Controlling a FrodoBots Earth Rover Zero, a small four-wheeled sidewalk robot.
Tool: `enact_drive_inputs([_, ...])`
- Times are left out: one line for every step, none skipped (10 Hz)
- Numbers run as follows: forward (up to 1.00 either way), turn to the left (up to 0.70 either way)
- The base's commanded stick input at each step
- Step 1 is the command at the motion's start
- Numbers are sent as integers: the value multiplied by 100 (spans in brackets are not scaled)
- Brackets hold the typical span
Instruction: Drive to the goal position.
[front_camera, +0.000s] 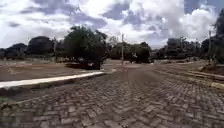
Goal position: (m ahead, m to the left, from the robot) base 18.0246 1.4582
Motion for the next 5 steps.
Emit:
enact_drive_inputs([100,0])
enact_drive_inputs([100,0])
enact_drive_inputs([100,0])
enact_drive_inputs([100,0])
enact_drive_inputs([100,0])
